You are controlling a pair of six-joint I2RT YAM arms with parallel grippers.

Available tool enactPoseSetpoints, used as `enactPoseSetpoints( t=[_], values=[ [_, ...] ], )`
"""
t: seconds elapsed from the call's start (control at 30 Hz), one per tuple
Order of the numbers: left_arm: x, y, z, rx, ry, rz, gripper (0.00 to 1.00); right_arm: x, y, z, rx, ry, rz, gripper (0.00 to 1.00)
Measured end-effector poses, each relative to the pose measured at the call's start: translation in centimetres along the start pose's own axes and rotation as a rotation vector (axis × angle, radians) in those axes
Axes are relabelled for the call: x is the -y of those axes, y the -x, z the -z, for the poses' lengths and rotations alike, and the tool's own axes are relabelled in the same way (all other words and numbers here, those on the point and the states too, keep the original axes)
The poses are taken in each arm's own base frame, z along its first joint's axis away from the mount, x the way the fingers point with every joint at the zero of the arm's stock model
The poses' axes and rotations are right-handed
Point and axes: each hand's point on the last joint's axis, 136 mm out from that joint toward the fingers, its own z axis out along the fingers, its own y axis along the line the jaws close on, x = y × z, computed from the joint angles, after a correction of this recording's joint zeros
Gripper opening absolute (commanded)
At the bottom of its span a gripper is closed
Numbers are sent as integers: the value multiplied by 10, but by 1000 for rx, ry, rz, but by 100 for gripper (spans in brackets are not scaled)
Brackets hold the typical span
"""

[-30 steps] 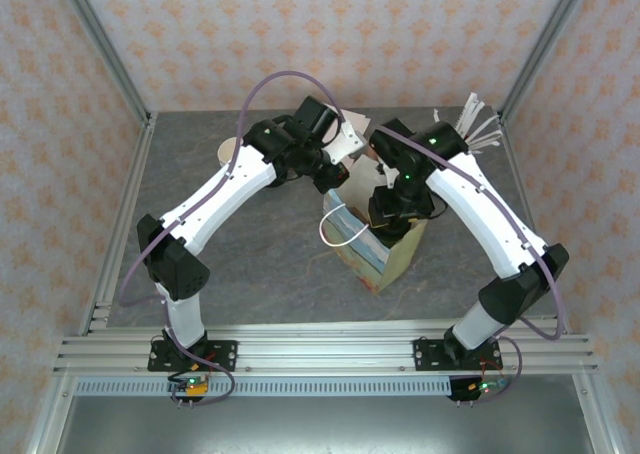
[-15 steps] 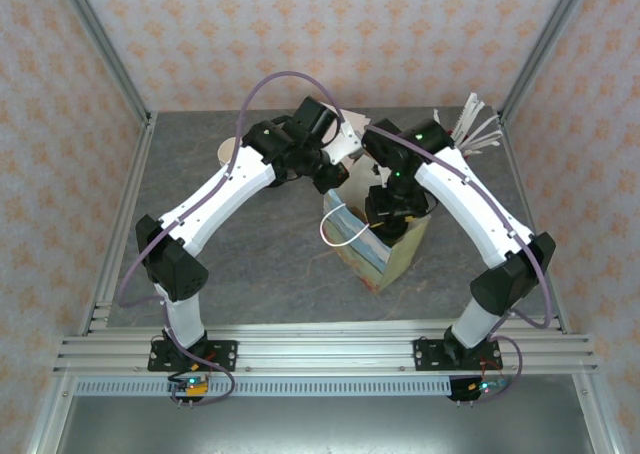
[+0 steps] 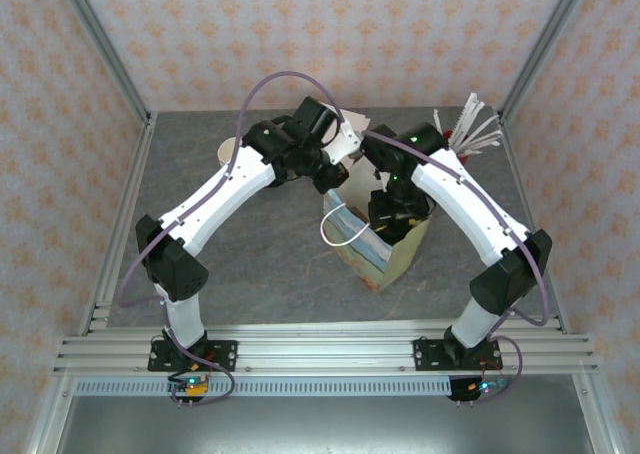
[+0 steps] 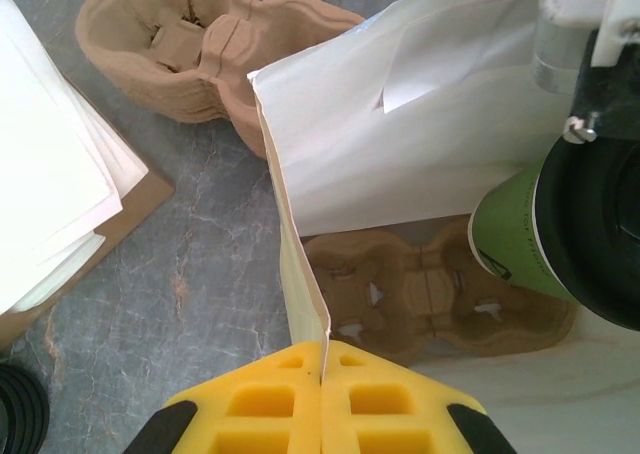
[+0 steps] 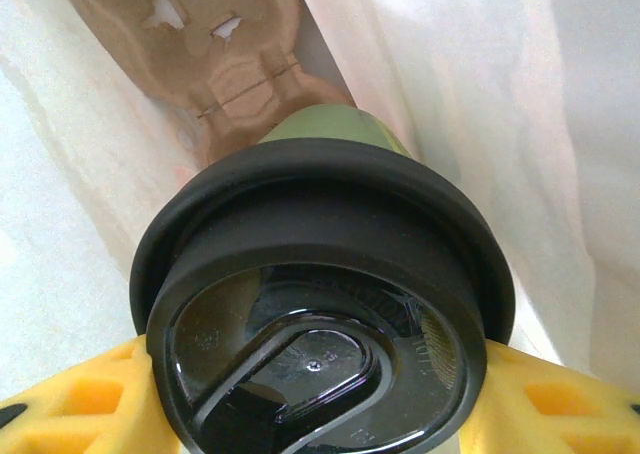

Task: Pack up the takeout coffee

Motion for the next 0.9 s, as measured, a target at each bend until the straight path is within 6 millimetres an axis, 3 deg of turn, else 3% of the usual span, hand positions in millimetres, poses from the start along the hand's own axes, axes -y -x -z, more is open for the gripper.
enactPoseSetpoints(
  t=[0.47, 0.9],
  values=[
    [-3, 0, 0, -1, 8, 4, 8, 5, -11, -17, -67, -28, 23, 47],
    [-4, 0, 1, 0, 9, 8, 8, 2, -6, -21, -53, -18, 23, 46]
  ],
)
